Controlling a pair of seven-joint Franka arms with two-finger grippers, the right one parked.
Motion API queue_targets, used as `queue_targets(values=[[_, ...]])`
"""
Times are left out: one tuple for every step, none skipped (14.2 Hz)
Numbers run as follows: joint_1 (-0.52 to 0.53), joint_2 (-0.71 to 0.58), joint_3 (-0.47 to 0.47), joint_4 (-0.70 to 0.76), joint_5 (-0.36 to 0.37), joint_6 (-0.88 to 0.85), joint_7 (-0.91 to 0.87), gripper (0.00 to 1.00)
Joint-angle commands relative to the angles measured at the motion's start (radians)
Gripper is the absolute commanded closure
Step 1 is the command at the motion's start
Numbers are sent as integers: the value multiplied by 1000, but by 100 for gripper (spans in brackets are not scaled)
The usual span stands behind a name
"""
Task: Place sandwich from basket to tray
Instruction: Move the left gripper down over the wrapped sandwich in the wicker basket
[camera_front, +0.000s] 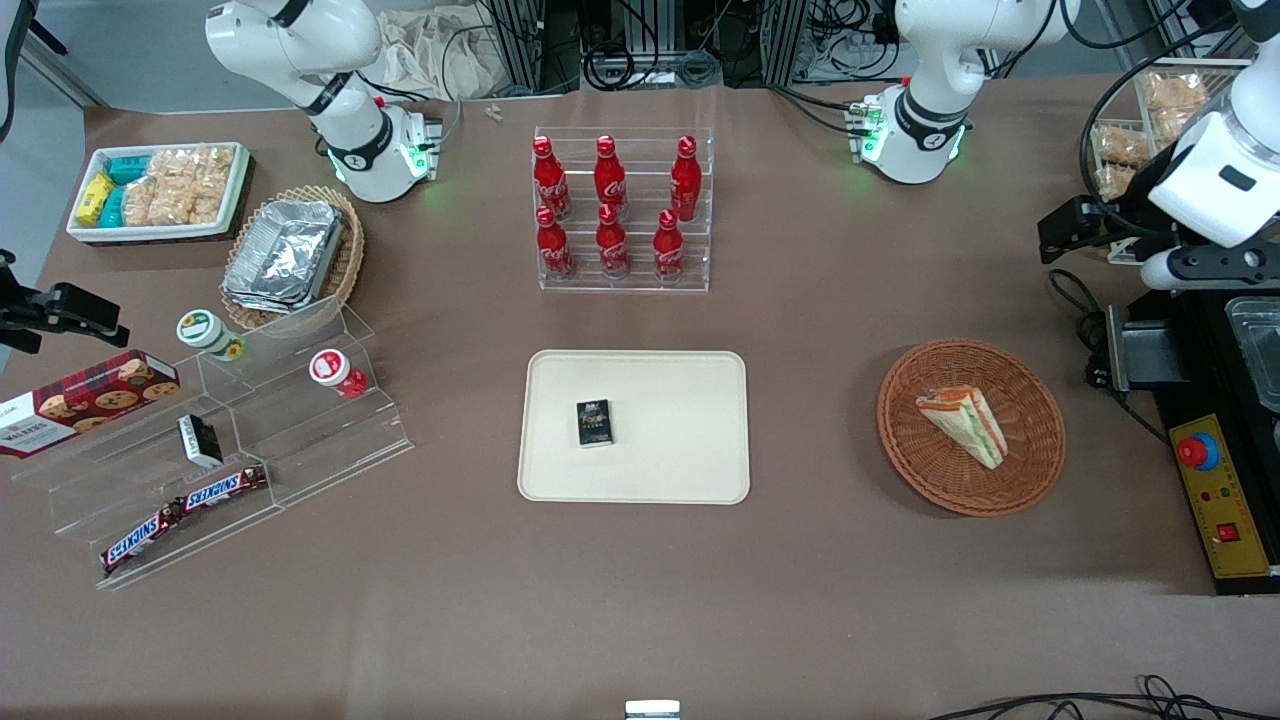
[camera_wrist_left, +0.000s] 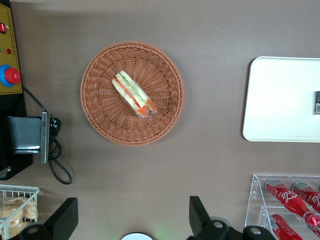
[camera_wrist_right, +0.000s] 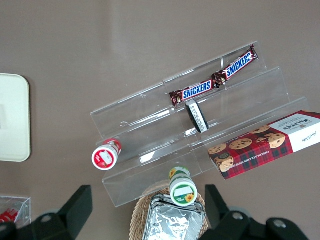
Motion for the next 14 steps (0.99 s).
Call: queue_targets(values=[[-11,17,11,36,-11,-22,1,0],[-9,20,11,45,-14,-20,-2,0],[-5,20,12,47,-14,-20,-5,0],[-2,26,14,42,-15,-20,-17,0],[0,40,17,35,-15,-19,-52,0],[2,63,18,32,-15,-17,-119,0],[6,84,18,13,-14,-1,-173,0],[6,98,18,-13,-8,44,-204,0],[8,101,18,-67,-6,111,-236,0],[8,98,18,-130,0,191,-282,0],[8,100,20,-186,3,254,-323,0],[8,107,20,-230,3,304,-354,0],[8,121,20,-273,3,358,-373,0],[9,133,21,-312,4,422,-388,0]])
